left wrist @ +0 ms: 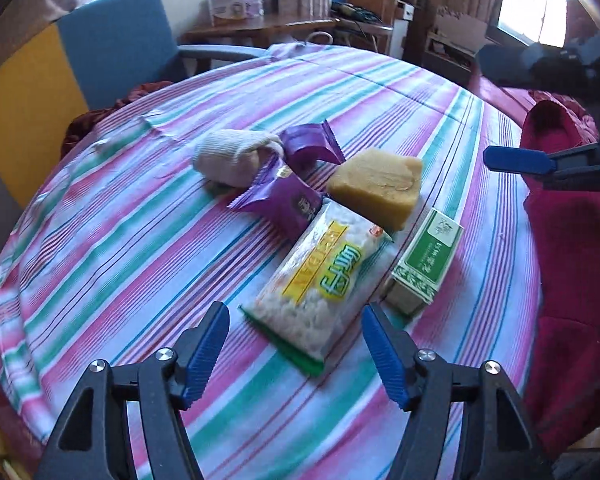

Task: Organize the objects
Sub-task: 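Grasp the WEIDAN snack bag with the left gripper while the right gripper approaches the purple packets, then lift the WEIDAN bag with the left gripper while the right gripper grasps a purple packet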

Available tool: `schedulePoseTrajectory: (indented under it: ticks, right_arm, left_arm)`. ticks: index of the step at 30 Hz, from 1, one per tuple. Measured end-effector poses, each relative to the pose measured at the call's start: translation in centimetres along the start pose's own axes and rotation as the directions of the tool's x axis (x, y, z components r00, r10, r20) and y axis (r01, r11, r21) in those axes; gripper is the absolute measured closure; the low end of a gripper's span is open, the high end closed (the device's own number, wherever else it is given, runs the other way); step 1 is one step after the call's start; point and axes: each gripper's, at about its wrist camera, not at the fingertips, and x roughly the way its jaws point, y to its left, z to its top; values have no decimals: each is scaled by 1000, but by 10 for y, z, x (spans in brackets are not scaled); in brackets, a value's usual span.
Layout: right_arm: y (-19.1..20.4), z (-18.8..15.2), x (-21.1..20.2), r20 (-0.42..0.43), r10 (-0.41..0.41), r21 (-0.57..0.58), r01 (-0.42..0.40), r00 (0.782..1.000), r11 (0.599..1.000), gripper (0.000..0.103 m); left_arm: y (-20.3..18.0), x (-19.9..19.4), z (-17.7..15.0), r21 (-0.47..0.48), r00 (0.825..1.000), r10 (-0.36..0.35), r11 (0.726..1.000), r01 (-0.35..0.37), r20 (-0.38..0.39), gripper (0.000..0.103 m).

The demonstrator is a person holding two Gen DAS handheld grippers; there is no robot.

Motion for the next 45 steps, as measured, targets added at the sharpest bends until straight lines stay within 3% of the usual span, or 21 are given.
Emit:
schedulePoseTrajectory:
  ticks: [5,8,11,13,16,20,25,30,37,39,45]
  right_arm:
    - [-1,1,3,-17,10,7,-10,1000,1000,2]
    - [-2,1,4,-22,14,11,-13,1000,1000,2]
    - [-2,1,5,-27,9,9,-8,1000,1000,2]
    - [-2,1,5,-33,0,6,0,999,1000,2]
    - [-1,0,8,-46,-21,-4,21,999,1000,2]
    - [4,0,15,-74,-54,-36,51,996,998,2]
    - [13,-4,23,-103,-101,-97,91,990,991,2]
    - [30,-9,36,-146,-172,-209,140,974,968,5]
    - [66,-5,68,-132,-296,-473,203,946,858,29]
    - [73,4,81,-104,-370,-570,250,923,783,34]
    - [83,18,126,-54,-550,-844,256,833,471,36]
  left_arm:
    - [-3,26,8,40,999,-28,999,30,-44,34]
    - [1,35,11,-16,997,-62,998,61,-52,36]
    - [-1,28,2,-50,999,-41,998,41,-4,55]
    - [1,20,-10,-92,999,-33,995,35,15,59]
    - [4,3,-37,-168,999,-9,986,15,35,59]
    - [-3,-17,-72,-200,997,37,979,-23,63,59]
    - [8,-32,-99,-291,994,60,956,-32,89,60]
    - [16,-39,-112,-322,991,92,945,-54,102,60]
    - [17,-39,-118,-326,988,95,944,-51,122,60]
    - [19,-39,-118,-329,988,88,943,-42,127,60]
    - [22,-38,-120,-350,987,72,936,-19,140,60]
